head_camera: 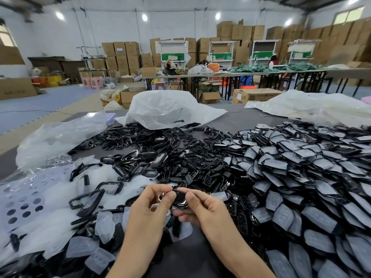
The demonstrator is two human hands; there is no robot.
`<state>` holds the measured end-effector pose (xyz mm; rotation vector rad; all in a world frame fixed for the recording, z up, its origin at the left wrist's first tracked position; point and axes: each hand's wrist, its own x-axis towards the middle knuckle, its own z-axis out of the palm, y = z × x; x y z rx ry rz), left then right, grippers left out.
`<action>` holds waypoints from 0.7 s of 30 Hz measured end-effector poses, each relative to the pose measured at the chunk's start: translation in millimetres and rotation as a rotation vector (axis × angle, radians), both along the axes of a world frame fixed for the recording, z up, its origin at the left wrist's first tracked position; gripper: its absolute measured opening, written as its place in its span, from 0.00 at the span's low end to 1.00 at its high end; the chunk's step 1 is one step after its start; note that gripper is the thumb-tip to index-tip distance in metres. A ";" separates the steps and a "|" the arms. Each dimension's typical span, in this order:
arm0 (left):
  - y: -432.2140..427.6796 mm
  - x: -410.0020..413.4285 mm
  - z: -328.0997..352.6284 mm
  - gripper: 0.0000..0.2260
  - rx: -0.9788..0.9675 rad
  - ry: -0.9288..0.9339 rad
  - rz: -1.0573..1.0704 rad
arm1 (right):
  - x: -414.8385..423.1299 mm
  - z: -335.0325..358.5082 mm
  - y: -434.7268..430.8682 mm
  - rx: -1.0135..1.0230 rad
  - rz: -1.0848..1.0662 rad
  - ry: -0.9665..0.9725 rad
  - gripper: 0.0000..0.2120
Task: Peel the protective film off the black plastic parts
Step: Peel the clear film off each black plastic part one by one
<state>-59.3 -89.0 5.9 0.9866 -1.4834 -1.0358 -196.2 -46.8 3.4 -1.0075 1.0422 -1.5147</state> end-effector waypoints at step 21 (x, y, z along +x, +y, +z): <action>4.1 11.9 -12.7 0.15 -0.677 -0.971 -0.158 | -20.7 -7.8 -3.0 0.013 -0.427 0.252 0.08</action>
